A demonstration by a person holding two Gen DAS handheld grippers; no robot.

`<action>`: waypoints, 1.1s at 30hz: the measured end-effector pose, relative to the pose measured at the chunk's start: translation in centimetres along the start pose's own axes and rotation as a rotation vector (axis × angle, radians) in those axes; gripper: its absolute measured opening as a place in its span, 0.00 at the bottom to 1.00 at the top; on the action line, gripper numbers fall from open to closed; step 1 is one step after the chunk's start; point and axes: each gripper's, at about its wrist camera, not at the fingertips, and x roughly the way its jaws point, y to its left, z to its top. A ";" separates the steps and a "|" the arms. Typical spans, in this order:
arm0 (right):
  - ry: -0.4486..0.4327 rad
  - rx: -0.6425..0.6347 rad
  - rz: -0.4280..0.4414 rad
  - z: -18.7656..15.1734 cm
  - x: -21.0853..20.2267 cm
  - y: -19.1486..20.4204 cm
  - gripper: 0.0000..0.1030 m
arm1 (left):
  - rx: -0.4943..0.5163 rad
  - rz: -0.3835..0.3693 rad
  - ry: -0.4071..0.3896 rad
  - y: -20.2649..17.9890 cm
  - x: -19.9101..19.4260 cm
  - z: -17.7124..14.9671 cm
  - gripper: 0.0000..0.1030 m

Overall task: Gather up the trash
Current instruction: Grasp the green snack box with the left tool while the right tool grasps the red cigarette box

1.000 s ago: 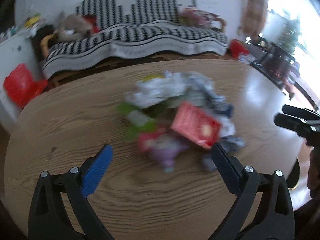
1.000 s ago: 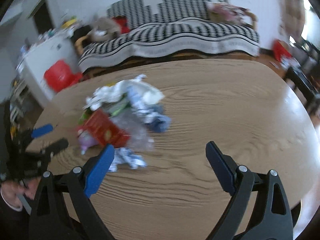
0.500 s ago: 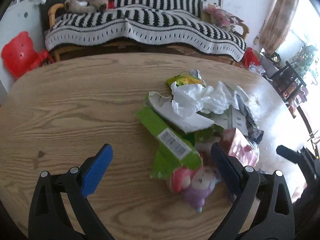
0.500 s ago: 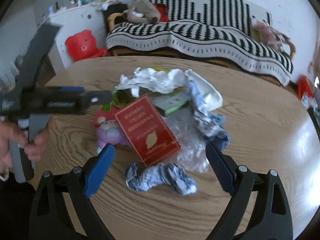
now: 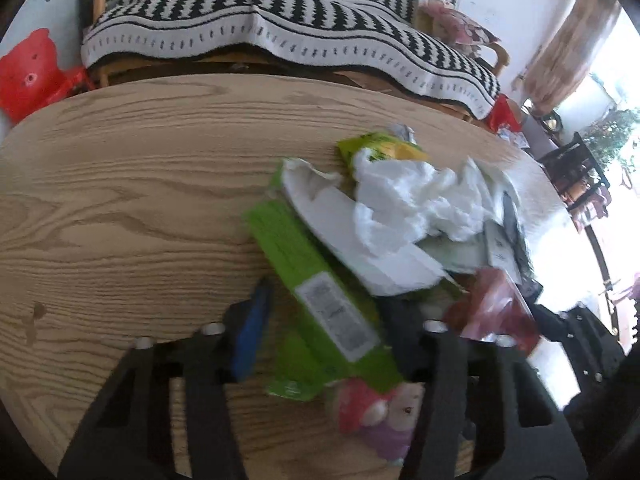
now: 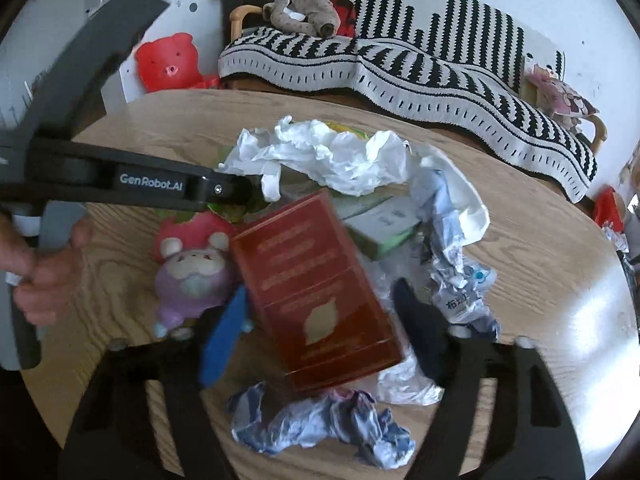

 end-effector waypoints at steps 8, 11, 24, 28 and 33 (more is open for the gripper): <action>-0.057 0.014 0.011 0.3 -2.1 0.0 0.62 | -0.024 -0.010 -0.037 0.9 -2.3 0.3 0.19; -0.093 0.068 0.034 0.6 -3.9 -0.9 0.62 | -0.028 0.015 -0.061 1.5 -4.1 0.1 0.16; -0.125 0.216 0.038 -0.6 -8.2 -4.5 0.61 | 0.083 0.037 -0.168 -2.7 -8.8 -1.2 0.16; -0.115 0.245 0.006 -1.7 -9.6 -6.1 0.61 | 0.136 0.041 -0.177 -5.4 -8.7 -1.8 0.16; -0.103 0.307 -0.035 -3.7 -11.6 -9.0 0.61 | 0.219 -0.007 -0.172 -10.1 -8.4 -3.1 0.16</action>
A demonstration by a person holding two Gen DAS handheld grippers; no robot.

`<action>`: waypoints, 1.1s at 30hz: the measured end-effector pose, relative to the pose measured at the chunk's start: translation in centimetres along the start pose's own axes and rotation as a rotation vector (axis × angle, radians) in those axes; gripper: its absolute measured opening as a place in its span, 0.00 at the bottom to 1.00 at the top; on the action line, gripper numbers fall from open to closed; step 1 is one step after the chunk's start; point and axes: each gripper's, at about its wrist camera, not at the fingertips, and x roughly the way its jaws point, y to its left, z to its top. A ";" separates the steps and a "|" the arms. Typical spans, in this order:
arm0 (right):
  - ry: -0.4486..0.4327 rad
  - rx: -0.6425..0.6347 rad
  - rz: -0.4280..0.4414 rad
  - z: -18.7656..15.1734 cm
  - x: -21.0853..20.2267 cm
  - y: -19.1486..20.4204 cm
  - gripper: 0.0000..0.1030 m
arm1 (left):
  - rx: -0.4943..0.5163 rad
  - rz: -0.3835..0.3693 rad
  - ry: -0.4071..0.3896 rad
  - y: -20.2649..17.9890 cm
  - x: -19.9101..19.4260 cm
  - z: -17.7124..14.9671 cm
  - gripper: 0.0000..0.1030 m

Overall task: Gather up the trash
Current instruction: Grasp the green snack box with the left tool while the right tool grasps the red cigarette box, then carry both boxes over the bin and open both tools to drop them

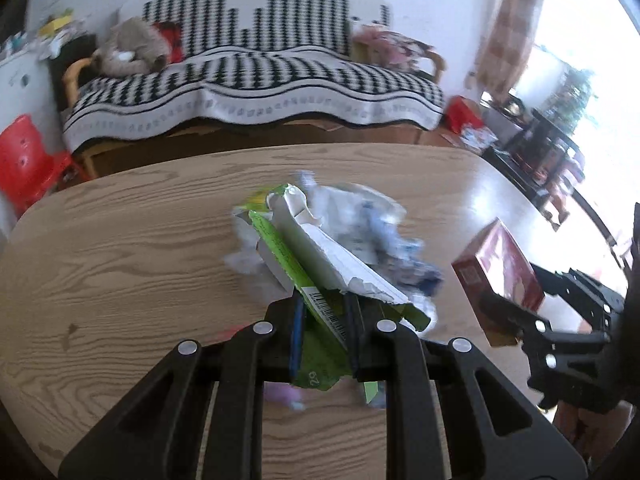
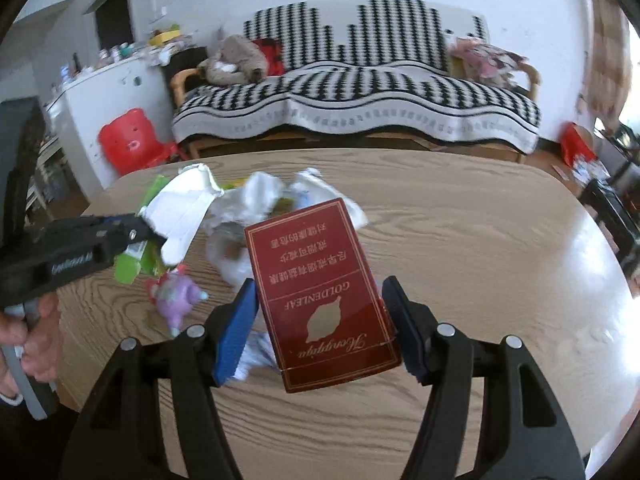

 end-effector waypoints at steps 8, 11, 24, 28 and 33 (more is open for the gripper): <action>0.018 0.168 -0.119 -2.6 -5.1 -9.5 0.61 | 0.173 -0.123 0.004 -10.5 0.5 -1.2 0.16; 0.023 0.244 -0.187 -4.4 -7.6 -13.8 0.61 | 0.246 -0.177 0.016 -15.0 1.0 -2.3 0.16; 0.015 0.607 -0.441 -16.5 -19.6 -31.2 0.61 | 0.485 -0.484 0.073 -34.2 2.0 -7.8 0.16; 0.025 0.713 -0.494 -21.4 -23.0 -35.3 0.61 | 0.546 -0.567 0.138 -39.7 2.9 -10.7 0.16; 0.071 0.817 -0.491 -26.6 -24.7 -38.6 0.61 | 0.630 -0.612 0.221 -44.5 4.9 -14.5 0.16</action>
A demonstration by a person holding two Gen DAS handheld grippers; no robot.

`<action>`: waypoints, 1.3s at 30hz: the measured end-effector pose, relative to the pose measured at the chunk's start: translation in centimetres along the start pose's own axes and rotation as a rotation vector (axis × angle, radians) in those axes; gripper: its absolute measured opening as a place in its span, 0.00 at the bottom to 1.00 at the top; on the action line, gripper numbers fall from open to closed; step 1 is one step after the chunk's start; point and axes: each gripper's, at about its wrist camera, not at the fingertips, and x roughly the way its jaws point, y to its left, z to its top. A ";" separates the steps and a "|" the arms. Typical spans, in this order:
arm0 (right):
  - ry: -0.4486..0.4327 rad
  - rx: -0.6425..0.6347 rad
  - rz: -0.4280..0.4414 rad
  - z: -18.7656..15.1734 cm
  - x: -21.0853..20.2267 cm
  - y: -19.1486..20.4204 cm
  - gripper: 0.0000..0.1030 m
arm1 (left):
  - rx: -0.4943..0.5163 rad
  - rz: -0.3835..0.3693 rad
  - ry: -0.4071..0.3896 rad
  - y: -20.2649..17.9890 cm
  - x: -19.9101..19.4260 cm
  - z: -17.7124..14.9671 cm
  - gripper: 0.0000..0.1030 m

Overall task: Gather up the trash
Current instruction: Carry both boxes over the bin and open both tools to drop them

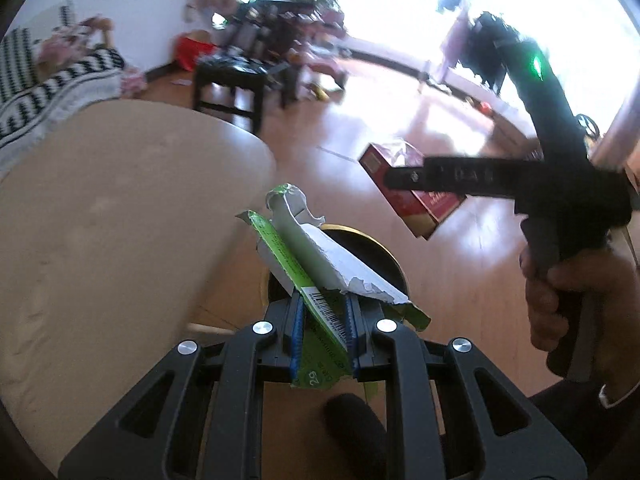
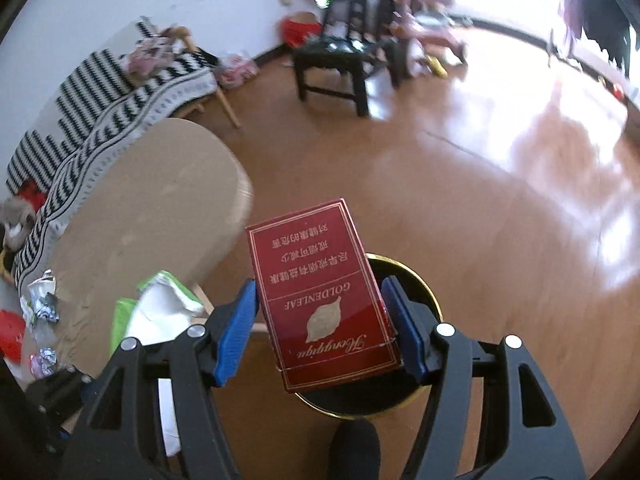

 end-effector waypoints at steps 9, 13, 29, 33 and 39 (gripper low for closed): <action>0.072 0.035 -0.003 -1.4 1.0 -2.8 0.61 | 0.012 0.001 0.078 -0.6 4.7 -0.1 0.16; 0.074 0.030 -0.001 -1.1 1.2 -2.2 0.61 | 0.001 0.003 0.081 -0.4 5.3 0.3 0.16; 0.073 0.026 -0.007 0.1 1.7 -1.4 0.64 | 0.003 0.009 0.089 -0.8 5.7 0.3 0.22; 0.067 0.029 -0.010 0.0 1.6 -1.4 0.74 | 0.008 0.019 0.086 -1.1 6.0 0.3 0.47; 0.053 0.024 -0.019 0.1 1.4 -0.9 0.81 | 0.005 0.035 0.047 -1.3 5.6 0.5 0.78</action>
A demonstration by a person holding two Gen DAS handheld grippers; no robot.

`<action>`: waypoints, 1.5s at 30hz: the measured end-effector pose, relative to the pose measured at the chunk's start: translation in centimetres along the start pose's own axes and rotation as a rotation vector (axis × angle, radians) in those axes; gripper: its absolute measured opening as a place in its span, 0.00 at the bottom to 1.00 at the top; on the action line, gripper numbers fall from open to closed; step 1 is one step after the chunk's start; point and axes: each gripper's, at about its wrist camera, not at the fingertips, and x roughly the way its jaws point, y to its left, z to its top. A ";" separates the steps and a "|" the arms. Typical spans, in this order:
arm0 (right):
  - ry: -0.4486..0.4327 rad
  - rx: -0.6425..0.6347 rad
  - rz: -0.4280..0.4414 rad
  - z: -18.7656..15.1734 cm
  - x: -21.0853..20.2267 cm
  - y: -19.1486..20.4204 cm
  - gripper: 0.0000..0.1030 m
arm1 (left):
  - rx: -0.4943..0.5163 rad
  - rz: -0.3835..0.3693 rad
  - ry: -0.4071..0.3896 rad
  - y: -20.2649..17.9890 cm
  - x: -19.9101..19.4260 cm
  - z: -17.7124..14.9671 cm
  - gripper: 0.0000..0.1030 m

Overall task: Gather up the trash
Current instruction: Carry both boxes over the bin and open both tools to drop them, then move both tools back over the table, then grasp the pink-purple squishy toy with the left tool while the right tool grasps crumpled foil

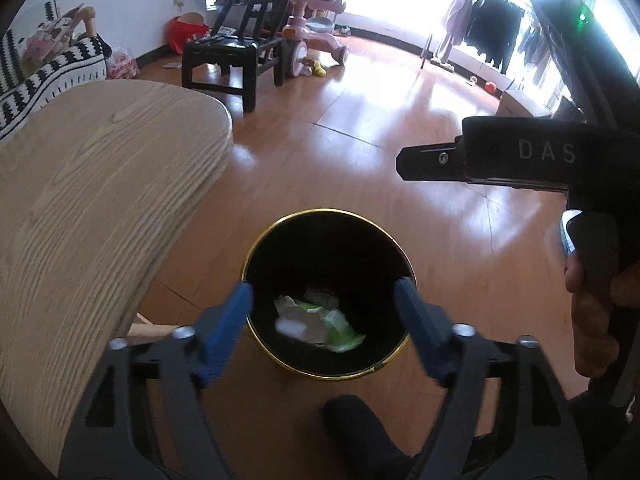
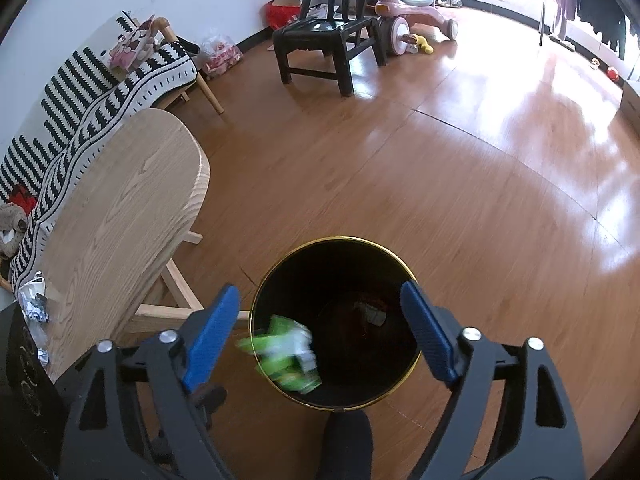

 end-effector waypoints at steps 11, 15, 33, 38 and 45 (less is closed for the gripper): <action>-0.096 -0.019 0.016 0.7 -2.7 3.3 0.92 | -0.021 0.079 -0.084 2.6 -5.5 0.0 0.90; -0.119 -0.094 0.055 0.9 -3.5 7.8 0.92 | -0.060 0.153 -0.112 6.1 -9.0 -0.9 0.90; 0.007 -0.485 0.395 -5.2 -0.7 39.5 0.93 | -0.469 0.620 -0.202 29.4 -29.5 -16.1 0.90; 0.038 -0.629 0.459 -8.9 0.8 46.8 0.93 | -0.564 0.669 -0.182 33.6 -32.5 -21.2 0.90; 0.157 -0.787 0.477 -13.9 3.1 53.0 0.92 | -0.616 0.666 -0.136 37.2 -32.4 -24.5 0.90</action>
